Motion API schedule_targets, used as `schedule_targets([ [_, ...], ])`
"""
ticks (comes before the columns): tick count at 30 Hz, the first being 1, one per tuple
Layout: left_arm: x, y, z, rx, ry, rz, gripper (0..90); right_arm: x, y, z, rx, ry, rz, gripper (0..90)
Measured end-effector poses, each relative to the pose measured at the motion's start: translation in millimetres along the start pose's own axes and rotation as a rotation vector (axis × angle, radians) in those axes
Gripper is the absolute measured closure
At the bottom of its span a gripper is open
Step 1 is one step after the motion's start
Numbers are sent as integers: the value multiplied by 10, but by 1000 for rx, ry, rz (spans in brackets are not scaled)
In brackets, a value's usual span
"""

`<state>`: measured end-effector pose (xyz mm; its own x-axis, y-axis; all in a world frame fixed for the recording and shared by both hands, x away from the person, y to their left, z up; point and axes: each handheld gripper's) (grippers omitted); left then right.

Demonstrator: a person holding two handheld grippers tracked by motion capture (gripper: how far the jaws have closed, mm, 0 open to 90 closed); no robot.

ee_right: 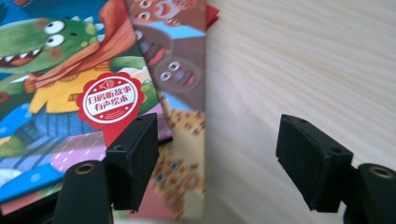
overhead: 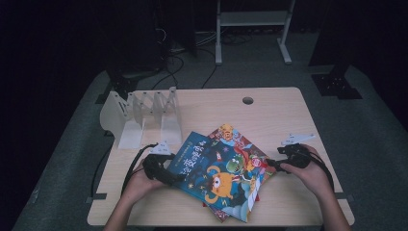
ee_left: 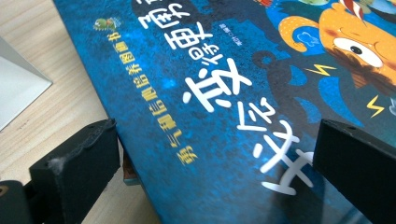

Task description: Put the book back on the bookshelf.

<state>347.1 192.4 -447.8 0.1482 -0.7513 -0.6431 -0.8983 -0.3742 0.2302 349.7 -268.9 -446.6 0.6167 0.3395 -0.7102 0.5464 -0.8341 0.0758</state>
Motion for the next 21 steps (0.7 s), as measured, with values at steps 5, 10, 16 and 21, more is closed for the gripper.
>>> schedule_targets([
  [5, -2, -10, 8, -8, 6, 4, 0, 103, 67, -76, 15, -12, 11, 287],
  [10, -9, -9, 10, -5, 4, -1, 0, 185, 97, -142, 23, -2, 18, 298],
  [16, -29, 9, 26, -5, 1, -3, 0, 333, 150, -271, 47, -4, 25, 298],
  [21, -39, 9, 52, -19, 6, 5, 0, 329, 129, -279, 55, -5, 41, 332],
])
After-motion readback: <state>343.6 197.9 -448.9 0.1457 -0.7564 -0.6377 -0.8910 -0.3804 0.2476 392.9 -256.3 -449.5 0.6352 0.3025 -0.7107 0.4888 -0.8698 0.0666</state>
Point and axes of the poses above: each handheld gripper's, and its own axes: x roughly forward along the jaws, z roughly out of its underside, y roughly to its right, and after that the axes turned 9 degrees about z, right-handed
